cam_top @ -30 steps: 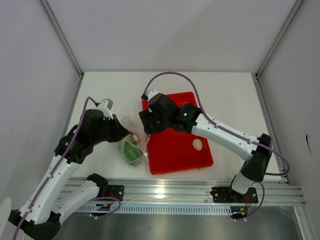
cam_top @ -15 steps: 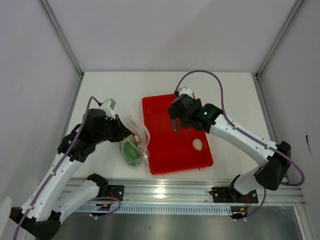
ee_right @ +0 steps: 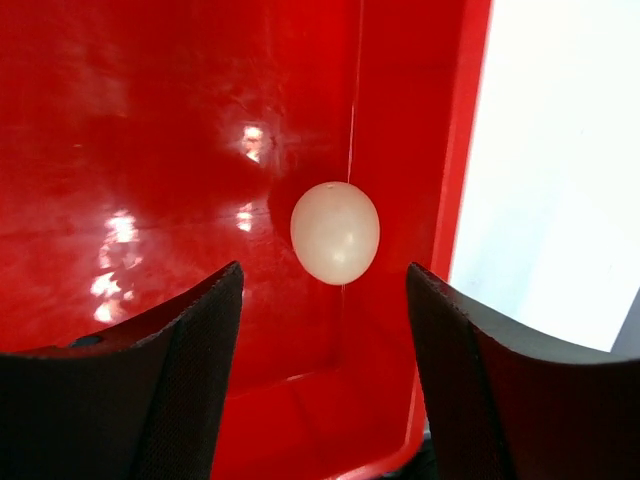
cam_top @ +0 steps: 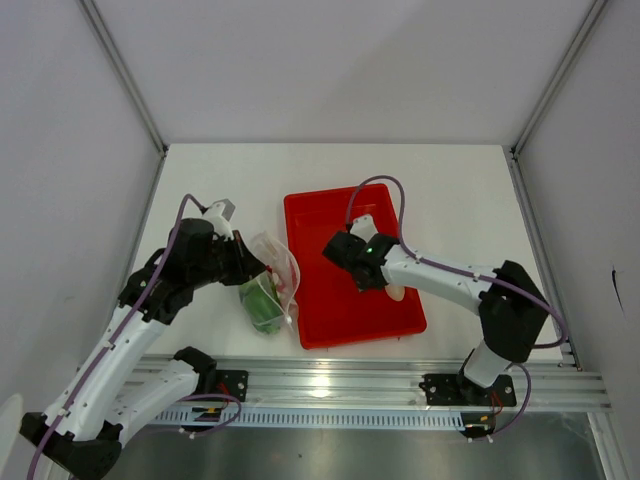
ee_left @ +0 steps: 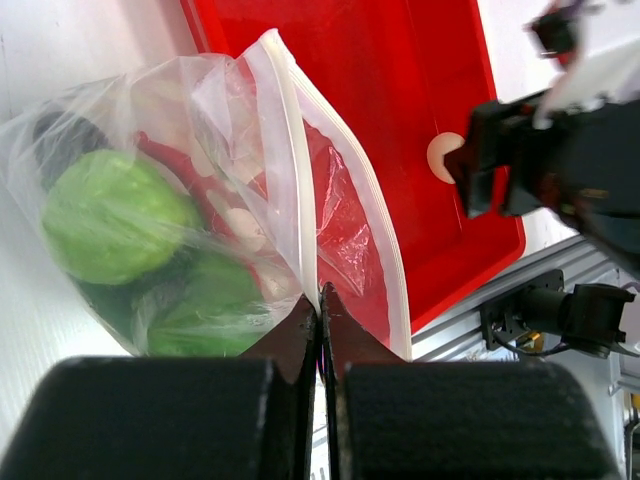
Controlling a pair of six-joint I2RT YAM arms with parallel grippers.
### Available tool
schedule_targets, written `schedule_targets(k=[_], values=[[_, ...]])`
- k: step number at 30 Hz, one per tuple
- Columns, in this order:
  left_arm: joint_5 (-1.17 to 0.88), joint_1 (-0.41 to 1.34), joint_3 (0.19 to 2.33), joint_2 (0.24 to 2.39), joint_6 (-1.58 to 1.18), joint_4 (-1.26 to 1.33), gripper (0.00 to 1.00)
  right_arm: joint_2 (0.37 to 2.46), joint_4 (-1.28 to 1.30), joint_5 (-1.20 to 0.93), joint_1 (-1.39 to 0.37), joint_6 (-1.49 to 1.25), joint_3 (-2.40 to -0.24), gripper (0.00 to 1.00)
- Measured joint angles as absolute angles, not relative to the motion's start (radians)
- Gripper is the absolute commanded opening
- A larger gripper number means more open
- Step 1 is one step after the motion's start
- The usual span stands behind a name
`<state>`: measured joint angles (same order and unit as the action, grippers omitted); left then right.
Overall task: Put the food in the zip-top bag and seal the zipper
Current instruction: Pick up the fake vegetable from the bin.
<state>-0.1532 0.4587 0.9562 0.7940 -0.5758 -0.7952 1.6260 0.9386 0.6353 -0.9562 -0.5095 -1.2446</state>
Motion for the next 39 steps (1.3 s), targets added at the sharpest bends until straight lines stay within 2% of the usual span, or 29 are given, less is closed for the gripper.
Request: schedule_targets(k=[7, 17, 39], values=[[-0.164, 0.459, 0.948, 0.794, -0.576, -0.792, 0.01, 1.785, 0.922, 0.7, -0.957, -0.571, -1.208, 0.68], [-0.164, 0.459, 0.944, 0.793, -0.576, -0.79, 0.01, 1.874, 0.909, 0.787, -0.957, -0.603, -1.208, 0.7], [-0.17, 0.459, 0.928, 0.797, -0.576, -0.786, 0.01, 1.913, 0.949, 0.839, -0.983, -0.682, -1.208, 0.66]])
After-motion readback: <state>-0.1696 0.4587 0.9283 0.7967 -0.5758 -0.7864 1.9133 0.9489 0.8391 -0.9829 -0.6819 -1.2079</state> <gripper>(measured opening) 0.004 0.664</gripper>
